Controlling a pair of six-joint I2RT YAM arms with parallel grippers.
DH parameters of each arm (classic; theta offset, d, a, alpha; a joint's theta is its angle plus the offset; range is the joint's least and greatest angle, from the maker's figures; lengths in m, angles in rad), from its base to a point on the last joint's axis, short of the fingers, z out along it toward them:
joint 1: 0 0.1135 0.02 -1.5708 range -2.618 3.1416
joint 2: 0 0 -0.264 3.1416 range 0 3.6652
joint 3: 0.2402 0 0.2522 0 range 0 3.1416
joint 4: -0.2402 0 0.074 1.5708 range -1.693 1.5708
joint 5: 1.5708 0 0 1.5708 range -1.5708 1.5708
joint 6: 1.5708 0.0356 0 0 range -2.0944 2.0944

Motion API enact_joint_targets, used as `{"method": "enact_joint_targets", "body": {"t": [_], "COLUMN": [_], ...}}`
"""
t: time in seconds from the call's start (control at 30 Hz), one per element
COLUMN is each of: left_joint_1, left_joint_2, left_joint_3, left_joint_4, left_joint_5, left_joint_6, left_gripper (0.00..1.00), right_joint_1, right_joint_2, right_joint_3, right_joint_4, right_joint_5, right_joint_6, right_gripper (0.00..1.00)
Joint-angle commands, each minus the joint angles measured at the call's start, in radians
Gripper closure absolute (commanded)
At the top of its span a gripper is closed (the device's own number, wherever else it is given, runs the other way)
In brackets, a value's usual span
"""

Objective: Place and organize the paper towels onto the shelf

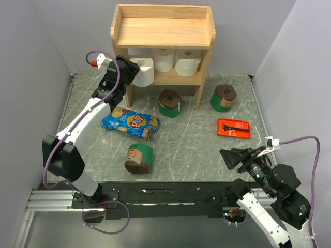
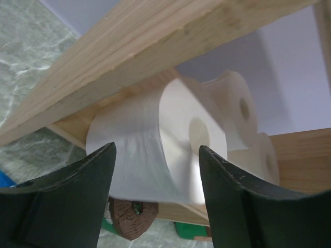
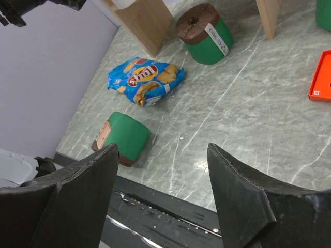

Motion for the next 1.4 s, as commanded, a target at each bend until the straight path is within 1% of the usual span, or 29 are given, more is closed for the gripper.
{"method": "enact_joint_targets", "body": {"t": [0.0,0.1,0.2,0.23,0.3,0.33,0.4,0.43,0.5,0.53,0.6,0.63,0.7,0.77,0.8,0.83,0.93,1.03,1.3,1.37], "left_joint_1": [-0.007,-0.012,-0.023,-0.029,-0.058,-0.069,-0.095,-0.102,-0.128,-0.136,-0.17,-0.181,-0.211,-0.234,-0.245,-0.254,-0.277,-0.279,-0.276,-0.262], "left_joint_2": [-0.031,-0.051,-0.079,-0.094,-0.114,-0.137,-0.16,-0.177,-0.185,-0.18,-0.163,-0.137,-0.102,-0.048,-0.033,-0.002,0.053,0.093,0.156,0.183], "left_joint_3": [0.038,0.023,-0.012,-0.024,-0.067,-0.101,-0.132,-0.15,-0.156,-0.15,-0.129,-0.102,-0.065,-0.022,-0.012,-0.003,0.032,0.054,0.046,0.06], "left_joint_4": [0.079,0.091,0.122,0.134,0.139,0.139,0.195,0.201,0.205,0.199,0.169,0.15,0.099,0.077,0.083,0.099,0.129,0.139,0.26,0.28], "left_joint_5": [-0.014,0.001,0.038,0.069,0.061,0.051,0.06,0.066,0.118,0.135,0.13,0.121,0.074,0.051,0.028,-0.03,-0.109,-0.15,-0.264,-0.269], "left_joint_6": [0.026,0.07,0.168,0.262,0.35,0.428,0.51,0.582,0.651,0.717,0.78,0.84,0.889,0.969,1.001,1.065,1.189,1.266,1.417,1.438], "left_gripper": [0.26,0.24,0.26,0.28,0.3,0.32,0.35,0.4,0.42,0.42,0.49,0.52,0.54,0.57,0.58,0.59,0.59,0.63,0.61,0.61], "right_joint_1": [0.003,0.003,0.003,0.003,0.002,0.002,0.003,0.002,0.002,0.002,0.003,0.003,0.005,0.005,0.004,0.002,0.003,0.003,0.002,0.003], "right_joint_2": [-0.01,-0.008,-0.013,-0.013,-0.016,-0.016,-0.018,-0.018,-0.013,-0.013,-0.013,-0.013,-0.013,-0.01,-0.008,-0.008,-0.002,0.013,0.05,0.056], "right_joint_3": [0.034,0.032,0.032,0.032,0.031,0.031,0.029,0.029,0.025,0.023,0.015,0.015,0.015,0.017,0.02,0.019,0.023,0.029,0.038,0.038], "right_joint_4": [0.012,0.013,0.01,0.009,0.007,0.006,0.006,0.006,0.001,-0.002,-0.005,-0.002,0.003,0.015,0.021,0.024,0.027,0.027,0.033,0.033], "right_joint_5": [0.011,0.011,0.011,0.014,0.016,0.017,0.017,0.016,0.014,0.019,0.022,0.024,0.025,0.013,0.01,0.01,0.011,0.013,0.011,0.014], "right_joint_6": [-0.015,-0.015,-0.016,-0.015,-0.015,-0.016,-0.019,-0.019,-0.024,-0.024,-0.026,-0.027,-0.026,-0.03,-0.032,-0.03,-0.024,-0.021,-0.01,-0.01], "right_gripper": [0.24,0.24,0.24,0.24,0.24,0.24,0.24,0.24,0.24,0.24,0.24,0.24,0.24,0.24,0.24,0.24,0.24,0.24,0.24,0.24]}}
